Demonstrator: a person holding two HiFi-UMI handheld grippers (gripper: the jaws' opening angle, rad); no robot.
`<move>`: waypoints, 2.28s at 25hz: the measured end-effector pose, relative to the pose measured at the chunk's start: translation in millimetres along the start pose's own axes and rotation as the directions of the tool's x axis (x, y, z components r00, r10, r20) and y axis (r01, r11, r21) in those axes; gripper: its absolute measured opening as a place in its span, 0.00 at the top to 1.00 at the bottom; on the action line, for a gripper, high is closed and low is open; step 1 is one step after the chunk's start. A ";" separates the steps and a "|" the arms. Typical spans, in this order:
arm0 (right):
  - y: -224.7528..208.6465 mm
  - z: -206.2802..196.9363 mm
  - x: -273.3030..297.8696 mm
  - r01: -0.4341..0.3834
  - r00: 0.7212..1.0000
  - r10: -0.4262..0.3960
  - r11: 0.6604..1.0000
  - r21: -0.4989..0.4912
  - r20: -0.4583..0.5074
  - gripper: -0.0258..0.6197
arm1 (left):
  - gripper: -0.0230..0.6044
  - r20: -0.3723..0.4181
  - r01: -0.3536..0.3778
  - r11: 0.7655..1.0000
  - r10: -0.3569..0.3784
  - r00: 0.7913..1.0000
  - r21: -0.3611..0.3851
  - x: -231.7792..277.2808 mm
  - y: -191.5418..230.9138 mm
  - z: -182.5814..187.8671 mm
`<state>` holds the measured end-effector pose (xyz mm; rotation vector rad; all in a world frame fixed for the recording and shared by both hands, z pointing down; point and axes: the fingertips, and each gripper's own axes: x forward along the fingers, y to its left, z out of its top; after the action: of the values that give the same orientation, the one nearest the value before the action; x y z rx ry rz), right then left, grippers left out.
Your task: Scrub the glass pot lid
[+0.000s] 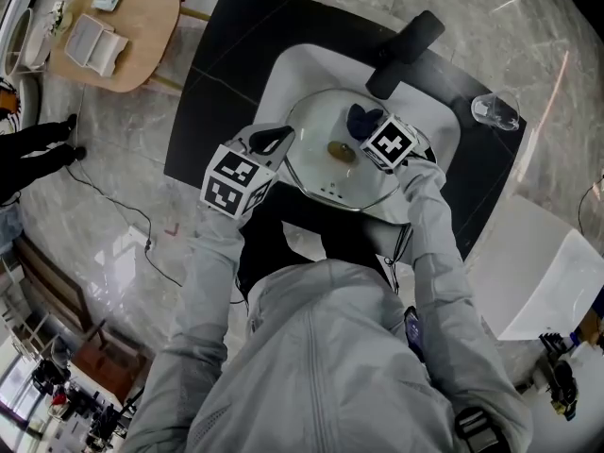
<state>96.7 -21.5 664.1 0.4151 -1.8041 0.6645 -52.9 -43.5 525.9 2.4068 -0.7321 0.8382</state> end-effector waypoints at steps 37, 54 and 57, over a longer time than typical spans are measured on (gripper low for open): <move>147.4 19.4 -40.3 -0.166 0.982 0.167 0.986 -0.016 0.091 0.86 | 0.92 -0.004 0.125 0.981 -0.126 0.992 0.148 -46.7 -9.7 36.7; 141.0 60.3 -136.2 0.108 0.911 -0.239 0.925 0.363 0.336 0.86 | 0.92 0.061 0.200 0.921 -0.233 0.970 0.334 -84.7 3.8 74.0; 132.0 65.0 -169.5 0.178 0.842 -0.379 0.867 0.465 0.383 0.86 | 0.92 0.113 0.181 0.899 -0.244 0.963 0.398 -91.8 4.2 94.4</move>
<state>26.5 33.5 458.1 1.2000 -1.9806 0.7793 -78.2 -72.9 400.0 2.8690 -0.3695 0.7594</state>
